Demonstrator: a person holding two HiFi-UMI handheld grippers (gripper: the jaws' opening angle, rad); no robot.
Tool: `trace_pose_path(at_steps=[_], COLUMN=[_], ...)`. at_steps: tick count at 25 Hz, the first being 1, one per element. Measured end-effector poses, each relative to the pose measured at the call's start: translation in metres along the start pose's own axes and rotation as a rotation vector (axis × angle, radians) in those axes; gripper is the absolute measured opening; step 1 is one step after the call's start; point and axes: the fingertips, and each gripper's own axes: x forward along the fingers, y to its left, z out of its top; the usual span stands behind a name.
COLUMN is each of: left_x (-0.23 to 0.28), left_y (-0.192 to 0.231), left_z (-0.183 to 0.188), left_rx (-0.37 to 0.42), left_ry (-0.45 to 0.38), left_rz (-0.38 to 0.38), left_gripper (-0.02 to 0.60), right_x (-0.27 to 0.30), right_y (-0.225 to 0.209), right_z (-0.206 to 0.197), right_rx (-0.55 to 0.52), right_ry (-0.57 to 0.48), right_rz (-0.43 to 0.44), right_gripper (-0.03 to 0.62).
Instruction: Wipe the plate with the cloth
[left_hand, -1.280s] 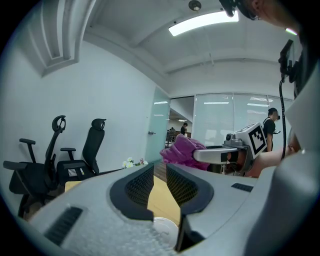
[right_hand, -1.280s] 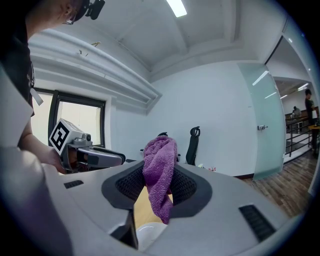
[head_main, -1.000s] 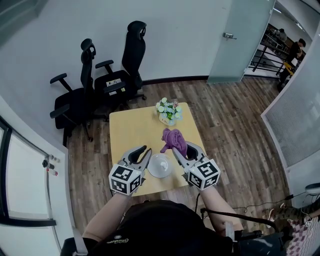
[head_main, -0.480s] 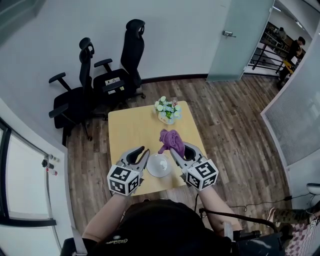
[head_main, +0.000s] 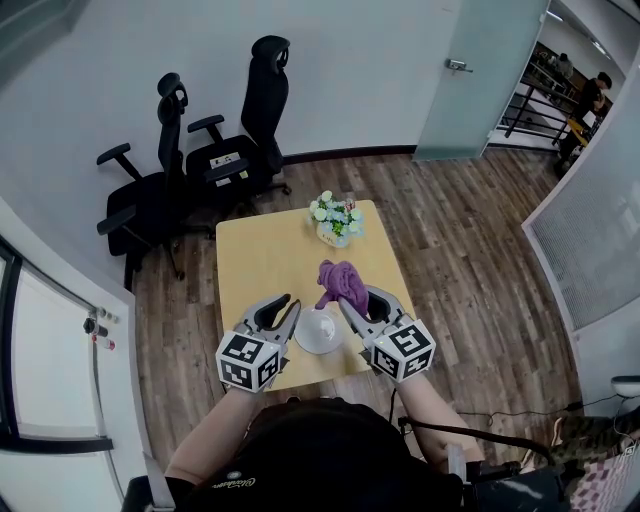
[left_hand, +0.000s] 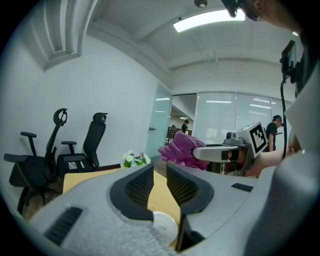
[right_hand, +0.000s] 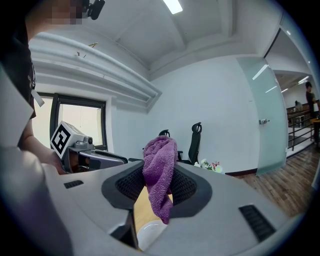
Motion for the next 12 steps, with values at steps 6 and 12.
trace_pose_path(at_steps=[6,12], left_x=[-0.0004,0.0009], left_y=[0.0024,0.0040], left_z=[-0.0030,-0.0024], left_rx=[-0.005,-0.007], left_ry=[0.004,0.007], left_rz=[-0.003,-0.006], left_gripper=[0.080,0.080], right_x=[0.0018,0.0046], right_y=[0.0013,0.0012], right_z=[-0.0009,-0.0008], right_rx=[0.000,0.003], right_ry=[0.001,0.006], right_rz=[-0.001,0.000], right_gripper=[0.129,0.129])
